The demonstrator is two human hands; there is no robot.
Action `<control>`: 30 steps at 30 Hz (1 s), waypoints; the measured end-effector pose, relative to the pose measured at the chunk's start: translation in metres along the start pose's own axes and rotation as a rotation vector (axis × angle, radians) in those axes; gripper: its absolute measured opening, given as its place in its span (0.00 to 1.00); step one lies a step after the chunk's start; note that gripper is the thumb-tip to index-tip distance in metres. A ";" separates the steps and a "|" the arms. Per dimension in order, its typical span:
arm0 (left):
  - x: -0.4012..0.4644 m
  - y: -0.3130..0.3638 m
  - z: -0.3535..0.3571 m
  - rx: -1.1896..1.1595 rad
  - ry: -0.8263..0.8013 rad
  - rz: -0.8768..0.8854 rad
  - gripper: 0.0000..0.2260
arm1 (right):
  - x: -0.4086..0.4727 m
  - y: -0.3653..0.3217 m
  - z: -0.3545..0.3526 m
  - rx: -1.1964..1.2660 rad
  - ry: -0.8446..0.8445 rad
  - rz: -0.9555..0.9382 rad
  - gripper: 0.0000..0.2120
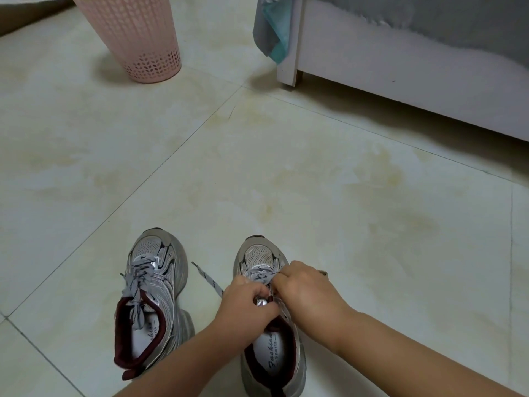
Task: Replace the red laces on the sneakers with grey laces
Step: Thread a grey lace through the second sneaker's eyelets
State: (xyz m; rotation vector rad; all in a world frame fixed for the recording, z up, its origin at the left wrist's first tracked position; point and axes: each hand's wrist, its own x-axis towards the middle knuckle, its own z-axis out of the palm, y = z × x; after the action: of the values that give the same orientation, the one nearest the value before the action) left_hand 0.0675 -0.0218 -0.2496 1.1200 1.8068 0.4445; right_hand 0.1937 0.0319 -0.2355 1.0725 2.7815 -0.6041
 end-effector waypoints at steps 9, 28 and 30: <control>0.003 -0.001 -0.001 0.207 0.183 0.080 0.06 | 0.000 0.002 0.008 0.251 0.141 0.275 0.02; 0.005 -0.007 -0.012 0.299 0.013 0.159 0.16 | -0.038 -0.027 0.017 0.365 -0.171 0.507 0.28; 0.005 -0.005 -0.014 0.275 -0.016 0.179 0.12 | -0.036 -0.037 0.025 0.317 -0.227 0.520 0.29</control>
State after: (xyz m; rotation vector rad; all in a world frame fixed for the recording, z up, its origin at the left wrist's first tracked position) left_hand 0.0522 -0.0180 -0.2487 1.4788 1.7983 0.2951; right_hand 0.1952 -0.0255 -0.2377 1.5919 2.1297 -1.0284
